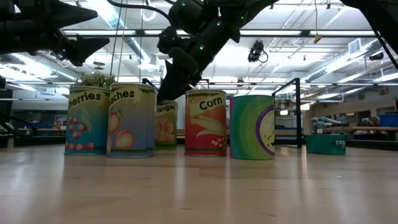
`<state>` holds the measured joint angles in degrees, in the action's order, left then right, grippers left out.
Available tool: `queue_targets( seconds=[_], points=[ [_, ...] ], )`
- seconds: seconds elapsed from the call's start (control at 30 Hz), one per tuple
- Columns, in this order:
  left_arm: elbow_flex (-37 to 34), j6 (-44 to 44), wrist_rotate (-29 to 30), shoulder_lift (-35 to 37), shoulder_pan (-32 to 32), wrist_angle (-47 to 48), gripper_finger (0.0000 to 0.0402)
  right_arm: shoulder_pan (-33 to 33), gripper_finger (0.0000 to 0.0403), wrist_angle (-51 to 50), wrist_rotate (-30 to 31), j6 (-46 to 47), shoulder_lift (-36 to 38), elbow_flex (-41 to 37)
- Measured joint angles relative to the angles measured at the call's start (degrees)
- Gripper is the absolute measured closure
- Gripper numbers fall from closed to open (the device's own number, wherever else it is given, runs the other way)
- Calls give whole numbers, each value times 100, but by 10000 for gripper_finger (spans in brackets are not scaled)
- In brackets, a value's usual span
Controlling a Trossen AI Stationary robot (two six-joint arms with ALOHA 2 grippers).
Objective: Pick and place cans onto a shelf
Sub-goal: Put the canned oranges on the shelf
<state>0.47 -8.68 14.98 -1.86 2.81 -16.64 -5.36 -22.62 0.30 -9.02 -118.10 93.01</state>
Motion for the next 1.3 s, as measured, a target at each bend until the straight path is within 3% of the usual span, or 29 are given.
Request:
queue_targets(
  seconds=[0.5, 0.73, 0.83, 1.1, 1.3],
  points=[
    [0, -622, -8, -44, 1, 218, 12, 10, 7, 292, -168, -102, -492, -1],
    [0, -722, 2, -77, 2, 204, 12, -10, 67, 409, -145, -173, -533, 0],
    [0, -725, 2, -75, 2, 199, 12, -73, 88, 356, -146, -159, -474, 0],
    [0, -840, 0, -75, 2, 216, 12, -154, 68, 236, -136, -257, 113, 0],
    [0, -819, 6, -75, 0, 198, 12, -633, 73, 472, -94, -589, 490, 64]
  ],
)
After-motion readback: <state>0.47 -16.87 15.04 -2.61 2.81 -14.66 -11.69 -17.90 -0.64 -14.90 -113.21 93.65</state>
